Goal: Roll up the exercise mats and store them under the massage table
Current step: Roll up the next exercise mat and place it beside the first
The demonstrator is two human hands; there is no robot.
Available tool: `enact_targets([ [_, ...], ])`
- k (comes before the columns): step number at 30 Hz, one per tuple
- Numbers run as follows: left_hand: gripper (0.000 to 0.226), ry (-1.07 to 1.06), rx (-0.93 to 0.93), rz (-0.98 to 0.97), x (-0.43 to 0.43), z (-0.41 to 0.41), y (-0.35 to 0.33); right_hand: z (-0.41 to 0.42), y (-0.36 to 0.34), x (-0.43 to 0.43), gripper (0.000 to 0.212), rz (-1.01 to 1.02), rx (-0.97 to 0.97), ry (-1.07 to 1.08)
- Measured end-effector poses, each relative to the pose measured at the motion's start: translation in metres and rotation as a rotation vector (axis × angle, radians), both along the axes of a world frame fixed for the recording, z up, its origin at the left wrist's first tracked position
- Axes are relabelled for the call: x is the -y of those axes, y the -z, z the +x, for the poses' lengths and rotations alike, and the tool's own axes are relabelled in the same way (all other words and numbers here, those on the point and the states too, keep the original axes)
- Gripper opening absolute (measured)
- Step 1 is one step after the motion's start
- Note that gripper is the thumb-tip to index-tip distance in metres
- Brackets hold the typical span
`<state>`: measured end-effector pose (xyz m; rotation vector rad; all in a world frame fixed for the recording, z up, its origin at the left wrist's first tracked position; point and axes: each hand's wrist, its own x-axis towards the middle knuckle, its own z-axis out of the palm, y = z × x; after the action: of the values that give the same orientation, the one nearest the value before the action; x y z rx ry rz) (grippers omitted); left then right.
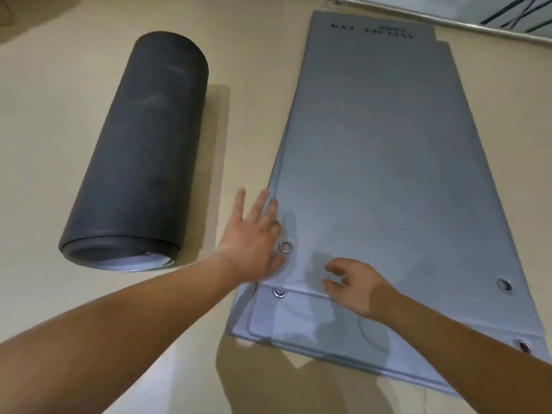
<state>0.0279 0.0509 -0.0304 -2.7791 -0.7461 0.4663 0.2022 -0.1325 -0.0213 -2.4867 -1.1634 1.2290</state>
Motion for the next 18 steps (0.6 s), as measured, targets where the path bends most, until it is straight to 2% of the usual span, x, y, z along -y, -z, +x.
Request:
enact_targets([
  [2,0.091,-0.371,0.076,0.117,-0.051,-0.026,-0.034,0.002,0.002,-0.006,0.018,0.095,-0.053,0.097],
  [4,0.097,-0.636,0.165,0.024,-0.091,-0.068,-0.046,-0.001,-0.002,-0.026,0.01,0.215,-0.084,0.158],
  [7,0.101,-0.673,0.241,-0.09,-0.109,-0.113,-0.038,-0.023,-0.016,-0.07,0.017,0.32,-0.214,0.233],
  [11,0.103,-0.703,0.346,-0.207,-0.122,-0.13,-0.045,-0.066,-0.028,-0.119,0.02,0.352,-0.358,0.251],
  [16,0.123,-0.84,0.731,-0.44,-0.155,-0.204,-0.049,-0.123,-0.051,-0.185,0.03,0.346,-0.396,0.095],
  [18,0.122,-0.938,0.753,-0.469,-0.167,-0.231,-0.045,-0.154,-0.055,-0.219,0.039,0.347,-0.399,0.023],
])
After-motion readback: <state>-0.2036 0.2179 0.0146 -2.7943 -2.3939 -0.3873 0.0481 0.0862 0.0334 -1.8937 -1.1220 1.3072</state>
